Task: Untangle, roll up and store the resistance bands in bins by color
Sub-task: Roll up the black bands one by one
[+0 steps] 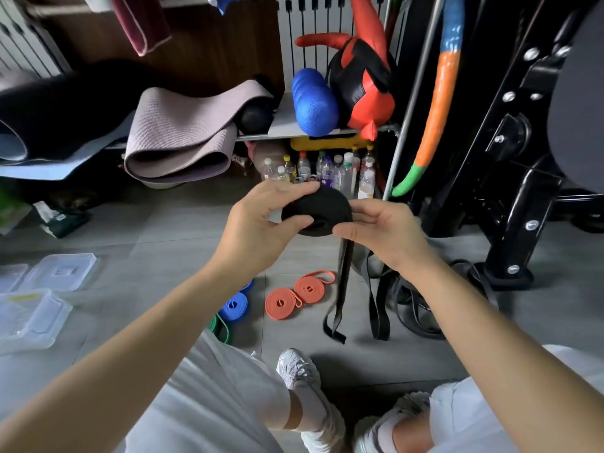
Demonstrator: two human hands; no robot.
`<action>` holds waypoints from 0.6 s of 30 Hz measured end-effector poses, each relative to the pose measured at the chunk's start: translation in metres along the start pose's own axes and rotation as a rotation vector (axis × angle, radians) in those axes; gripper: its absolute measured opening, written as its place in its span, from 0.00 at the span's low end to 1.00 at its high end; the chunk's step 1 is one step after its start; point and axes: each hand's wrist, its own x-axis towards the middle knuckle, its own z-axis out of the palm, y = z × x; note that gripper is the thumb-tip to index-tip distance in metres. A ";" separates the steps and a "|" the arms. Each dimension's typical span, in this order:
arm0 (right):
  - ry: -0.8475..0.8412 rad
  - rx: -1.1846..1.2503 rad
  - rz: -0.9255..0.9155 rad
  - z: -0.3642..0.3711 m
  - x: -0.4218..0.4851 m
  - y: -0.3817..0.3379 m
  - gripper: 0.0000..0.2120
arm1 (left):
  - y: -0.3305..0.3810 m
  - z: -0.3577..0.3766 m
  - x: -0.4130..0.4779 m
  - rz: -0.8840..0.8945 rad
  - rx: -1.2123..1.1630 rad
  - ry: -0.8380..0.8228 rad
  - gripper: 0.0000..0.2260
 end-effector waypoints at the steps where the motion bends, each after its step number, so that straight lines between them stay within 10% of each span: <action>1: 0.007 0.053 0.000 0.000 0.000 -0.001 0.15 | 0.001 0.002 -0.002 -0.043 -0.082 0.031 0.23; 9: 0.121 0.290 0.048 -0.002 -0.003 0.002 0.15 | 0.021 0.025 -0.014 -0.314 -0.551 0.113 0.20; 18: -0.034 -0.093 0.064 -0.005 -0.015 0.008 0.13 | -0.001 0.006 0.000 0.226 0.474 -0.516 0.24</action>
